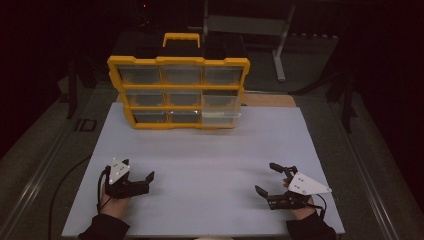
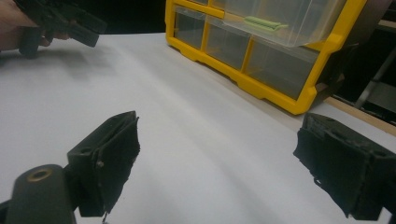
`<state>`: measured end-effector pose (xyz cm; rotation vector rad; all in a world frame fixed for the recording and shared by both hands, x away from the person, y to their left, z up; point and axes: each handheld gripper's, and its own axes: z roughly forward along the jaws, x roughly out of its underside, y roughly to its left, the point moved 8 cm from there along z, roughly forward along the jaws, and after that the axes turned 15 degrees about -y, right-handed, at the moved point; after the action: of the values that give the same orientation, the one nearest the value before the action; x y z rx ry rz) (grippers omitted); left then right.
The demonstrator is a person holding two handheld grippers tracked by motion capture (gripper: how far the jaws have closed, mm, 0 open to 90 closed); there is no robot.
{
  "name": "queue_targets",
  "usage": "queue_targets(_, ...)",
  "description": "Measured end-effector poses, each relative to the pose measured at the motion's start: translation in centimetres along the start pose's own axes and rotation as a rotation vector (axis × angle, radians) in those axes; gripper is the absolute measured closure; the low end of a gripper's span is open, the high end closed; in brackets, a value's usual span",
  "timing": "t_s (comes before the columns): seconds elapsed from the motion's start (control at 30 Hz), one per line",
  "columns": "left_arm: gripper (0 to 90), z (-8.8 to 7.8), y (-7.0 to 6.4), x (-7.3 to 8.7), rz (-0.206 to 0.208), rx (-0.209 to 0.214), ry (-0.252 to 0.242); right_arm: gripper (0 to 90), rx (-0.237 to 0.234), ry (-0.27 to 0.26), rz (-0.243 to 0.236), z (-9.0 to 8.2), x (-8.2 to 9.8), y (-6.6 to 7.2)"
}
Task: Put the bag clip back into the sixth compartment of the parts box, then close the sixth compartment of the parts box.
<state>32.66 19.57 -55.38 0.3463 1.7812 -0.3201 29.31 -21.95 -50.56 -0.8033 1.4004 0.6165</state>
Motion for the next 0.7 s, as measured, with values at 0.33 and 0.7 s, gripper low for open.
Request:
queue_targets(0.33,0.3,-0.34,0.52,-0.05,-0.01,-0.013,-0.052,12.9,-0.001,0.015,0.005,0.14,0.37,0.12)
queue_targets(0.7,0.3,-0.68,0.14,-0.54,0.002,-0.005,-0.079,12.9,0.019,0.015,-0.002,0.05,0.13,-0.11)
